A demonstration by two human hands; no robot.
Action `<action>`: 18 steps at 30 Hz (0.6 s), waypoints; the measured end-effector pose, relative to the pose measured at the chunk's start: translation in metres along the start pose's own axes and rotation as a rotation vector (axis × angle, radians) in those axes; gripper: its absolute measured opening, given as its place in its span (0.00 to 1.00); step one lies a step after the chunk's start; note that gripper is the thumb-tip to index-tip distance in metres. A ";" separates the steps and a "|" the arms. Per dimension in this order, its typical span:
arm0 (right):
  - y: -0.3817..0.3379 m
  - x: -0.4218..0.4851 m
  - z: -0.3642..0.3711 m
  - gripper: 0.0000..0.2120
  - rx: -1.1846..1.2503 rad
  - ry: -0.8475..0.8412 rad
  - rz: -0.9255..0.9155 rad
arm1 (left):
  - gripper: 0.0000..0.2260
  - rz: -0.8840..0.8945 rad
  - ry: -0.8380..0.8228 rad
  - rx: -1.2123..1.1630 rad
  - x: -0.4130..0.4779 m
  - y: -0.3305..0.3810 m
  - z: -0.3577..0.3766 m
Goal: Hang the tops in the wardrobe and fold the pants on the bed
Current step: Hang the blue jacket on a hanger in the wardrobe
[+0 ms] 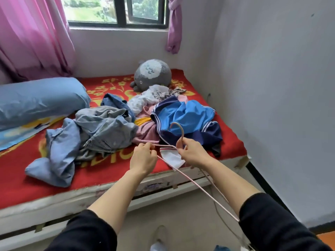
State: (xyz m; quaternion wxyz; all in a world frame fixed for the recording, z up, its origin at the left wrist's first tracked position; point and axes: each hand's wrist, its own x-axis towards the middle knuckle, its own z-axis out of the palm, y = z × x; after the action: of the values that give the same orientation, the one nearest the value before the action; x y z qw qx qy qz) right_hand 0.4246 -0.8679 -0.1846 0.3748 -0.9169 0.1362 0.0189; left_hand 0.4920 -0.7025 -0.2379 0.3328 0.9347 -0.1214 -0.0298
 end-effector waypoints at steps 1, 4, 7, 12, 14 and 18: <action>0.007 0.022 -0.007 0.07 0.015 0.005 0.018 | 0.12 0.002 -0.005 -0.003 0.023 0.003 0.010; 0.026 0.087 -0.029 0.09 0.026 -0.019 0.092 | 0.12 -0.019 -0.050 -0.003 0.094 0.012 0.037; 0.047 0.144 -0.049 0.09 0.017 -0.026 0.134 | 0.13 -0.046 -0.094 0.003 0.152 0.025 0.063; 0.079 0.225 -0.066 0.08 -0.020 0.018 0.178 | 0.14 -0.090 -0.135 -0.018 0.226 0.040 0.103; 0.091 0.260 -0.070 0.07 -0.018 0.041 0.205 | 0.14 -0.135 -0.150 -0.006 0.254 0.041 0.119; 0.115 0.337 -0.071 0.06 -0.009 0.060 0.216 | 0.14 -0.206 -0.180 -0.003 0.319 0.036 0.152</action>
State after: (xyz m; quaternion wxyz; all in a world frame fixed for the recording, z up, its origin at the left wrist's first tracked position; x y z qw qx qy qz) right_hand 0.7142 -1.0750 -0.2581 0.3623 -0.8987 0.2450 0.0325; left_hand 0.7728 -0.9020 -0.3254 0.3173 0.9351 -0.0541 -0.1480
